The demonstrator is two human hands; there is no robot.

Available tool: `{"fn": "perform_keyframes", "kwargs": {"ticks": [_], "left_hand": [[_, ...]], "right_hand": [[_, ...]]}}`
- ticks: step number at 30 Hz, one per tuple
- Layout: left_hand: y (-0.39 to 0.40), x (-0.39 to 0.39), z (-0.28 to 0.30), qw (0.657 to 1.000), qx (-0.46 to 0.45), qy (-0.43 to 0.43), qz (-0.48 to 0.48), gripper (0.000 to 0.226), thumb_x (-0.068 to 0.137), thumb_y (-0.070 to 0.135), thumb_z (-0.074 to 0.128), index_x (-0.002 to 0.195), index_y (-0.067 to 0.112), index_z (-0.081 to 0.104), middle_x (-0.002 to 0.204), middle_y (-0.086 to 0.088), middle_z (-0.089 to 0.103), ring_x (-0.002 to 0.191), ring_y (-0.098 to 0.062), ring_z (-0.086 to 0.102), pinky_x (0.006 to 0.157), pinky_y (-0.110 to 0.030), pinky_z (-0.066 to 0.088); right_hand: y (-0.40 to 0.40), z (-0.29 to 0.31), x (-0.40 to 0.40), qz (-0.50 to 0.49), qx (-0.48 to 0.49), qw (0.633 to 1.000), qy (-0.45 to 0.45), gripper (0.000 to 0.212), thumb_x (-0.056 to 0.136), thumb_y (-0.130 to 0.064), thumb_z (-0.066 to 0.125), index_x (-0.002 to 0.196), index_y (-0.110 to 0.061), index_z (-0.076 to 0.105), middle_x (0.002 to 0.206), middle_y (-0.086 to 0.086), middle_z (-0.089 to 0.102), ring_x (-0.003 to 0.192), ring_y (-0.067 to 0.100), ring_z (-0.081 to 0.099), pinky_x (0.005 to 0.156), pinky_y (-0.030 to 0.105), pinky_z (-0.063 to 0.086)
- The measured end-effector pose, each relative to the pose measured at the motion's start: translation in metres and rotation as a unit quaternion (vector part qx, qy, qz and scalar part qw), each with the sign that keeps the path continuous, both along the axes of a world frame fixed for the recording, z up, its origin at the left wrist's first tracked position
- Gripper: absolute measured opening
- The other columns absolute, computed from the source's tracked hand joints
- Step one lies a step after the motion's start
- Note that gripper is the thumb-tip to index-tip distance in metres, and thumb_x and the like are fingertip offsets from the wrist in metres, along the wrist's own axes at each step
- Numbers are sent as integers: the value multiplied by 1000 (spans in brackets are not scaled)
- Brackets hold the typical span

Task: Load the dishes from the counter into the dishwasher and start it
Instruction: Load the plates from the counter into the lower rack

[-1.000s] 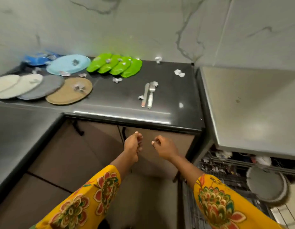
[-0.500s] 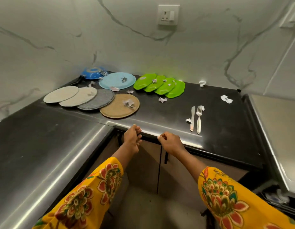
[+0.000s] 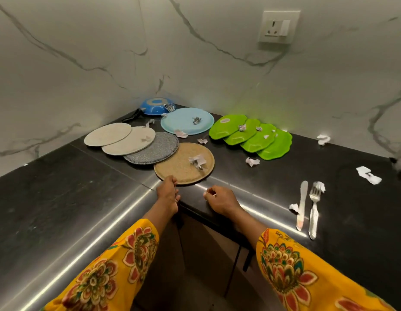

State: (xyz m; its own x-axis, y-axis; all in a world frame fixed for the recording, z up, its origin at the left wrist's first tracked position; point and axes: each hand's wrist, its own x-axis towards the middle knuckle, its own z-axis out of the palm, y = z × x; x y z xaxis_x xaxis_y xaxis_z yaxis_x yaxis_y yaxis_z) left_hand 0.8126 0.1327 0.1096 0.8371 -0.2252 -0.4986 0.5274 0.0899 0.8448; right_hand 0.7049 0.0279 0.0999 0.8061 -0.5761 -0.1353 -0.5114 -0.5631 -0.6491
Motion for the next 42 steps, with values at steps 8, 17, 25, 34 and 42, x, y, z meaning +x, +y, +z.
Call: {"fn": "perform_keyframes", "kwargs": {"ticks": [8,17,25,34,42], "left_hand": [[-26,57,-2,995,40,-21,91,8,93,21,47,88,15,49,70,2,40,59,-11,35,53,-26,29],[-40,94,-12,981,111,-67,144,22,90,26,54,70,17,51,76,-1,51,74,-18,45,73,-29,34],[-50,106,-15,979,100,-53,168,33,83,37,56,99,9,59,113,-13,58,103,-28,53,89,-37,42],[-55,103,-10,976,81,-15,201,26,82,33,55,72,10,50,92,-12,49,75,-22,46,73,-33,38],[-38,78,-5,985,43,27,165,30,83,24,54,101,0,59,105,-16,60,84,-28,58,61,-29,46]], "right_hand": [[-24,-9,84,134,-8,991,-26,38,92,-25,51,126,-8,57,130,10,57,119,23,52,99,29,40],[-55,-24,129,152,-69,986,3,53,91,-36,50,138,-13,45,144,10,41,134,27,34,112,36,27],[-98,-28,138,61,-45,997,18,54,92,-32,49,140,-9,39,153,17,22,141,32,18,114,34,17],[-103,-26,135,-20,16,1000,13,49,86,-33,56,129,-11,50,136,16,45,128,33,35,101,35,30],[-93,-21,95,-161,83,982,-57,35,84,-25,60,115,-10,60,123,15,59,118,32,49,97,36,39]]}}
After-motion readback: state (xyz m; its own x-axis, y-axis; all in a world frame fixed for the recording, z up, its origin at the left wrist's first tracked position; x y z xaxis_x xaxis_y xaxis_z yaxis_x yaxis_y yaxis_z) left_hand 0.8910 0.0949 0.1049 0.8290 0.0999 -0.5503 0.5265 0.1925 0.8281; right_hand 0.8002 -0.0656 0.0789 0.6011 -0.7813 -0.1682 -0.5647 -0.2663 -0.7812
